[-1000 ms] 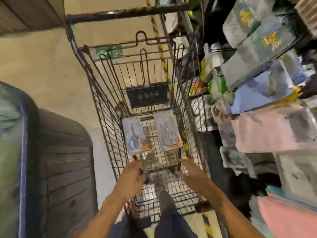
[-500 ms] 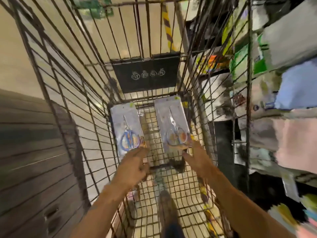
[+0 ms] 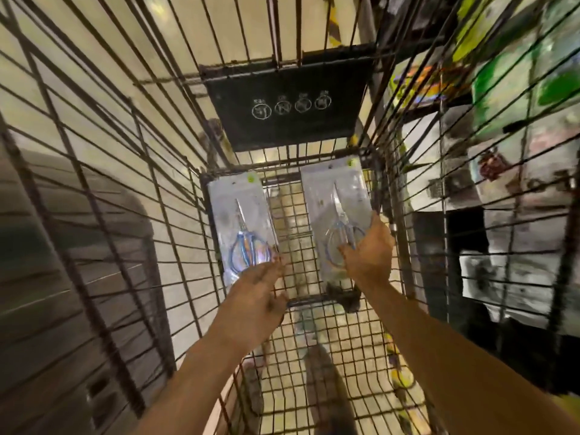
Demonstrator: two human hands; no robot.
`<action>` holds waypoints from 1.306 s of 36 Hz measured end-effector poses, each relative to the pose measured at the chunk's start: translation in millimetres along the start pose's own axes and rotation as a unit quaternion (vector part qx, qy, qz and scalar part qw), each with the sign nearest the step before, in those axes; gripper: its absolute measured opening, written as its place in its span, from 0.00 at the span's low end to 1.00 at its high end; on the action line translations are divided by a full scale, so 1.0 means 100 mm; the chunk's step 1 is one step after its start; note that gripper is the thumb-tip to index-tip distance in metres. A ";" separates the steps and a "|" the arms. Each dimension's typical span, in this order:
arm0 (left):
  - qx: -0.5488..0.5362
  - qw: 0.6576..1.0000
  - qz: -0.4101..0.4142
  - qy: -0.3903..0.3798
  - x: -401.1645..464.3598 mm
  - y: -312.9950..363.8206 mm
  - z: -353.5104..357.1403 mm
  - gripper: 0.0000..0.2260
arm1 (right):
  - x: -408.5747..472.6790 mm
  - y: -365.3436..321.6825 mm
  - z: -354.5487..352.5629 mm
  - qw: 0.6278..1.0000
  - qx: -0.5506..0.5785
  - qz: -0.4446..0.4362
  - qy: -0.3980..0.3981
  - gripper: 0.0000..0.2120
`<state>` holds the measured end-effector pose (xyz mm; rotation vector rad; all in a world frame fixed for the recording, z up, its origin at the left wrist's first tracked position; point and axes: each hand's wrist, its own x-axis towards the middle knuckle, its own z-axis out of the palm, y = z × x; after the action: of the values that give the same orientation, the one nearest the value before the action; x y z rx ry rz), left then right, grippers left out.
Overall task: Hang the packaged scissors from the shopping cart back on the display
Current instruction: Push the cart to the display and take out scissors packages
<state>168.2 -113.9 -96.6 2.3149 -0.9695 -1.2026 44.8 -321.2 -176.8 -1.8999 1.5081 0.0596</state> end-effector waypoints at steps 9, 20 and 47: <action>-0.026 0.999 -0.032 -0.034 0.01 0.10 -0.02 0.27 | -0.05 0.04 -0.16 0.983 0.136 0.058 -0.112 0.39; -0.283 0.945 -0.159 -0.023 0.11 0.38 0.00 0.33 | -0.68 0.19 -0.48 0.932 0.293 0.046 -0.207 0.24; -0.468 0.857 -0.169 0.139 -0.03 0.53 -0.27 0.36 | 0.00 -0.06 -0.23 0.990 0.112 0.032 -0.083 0.35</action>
<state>167.2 -148.6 -48.2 1.7676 0.1637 -1.0612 41.9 -333.4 -156.5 -1.6278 1.4000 0.0728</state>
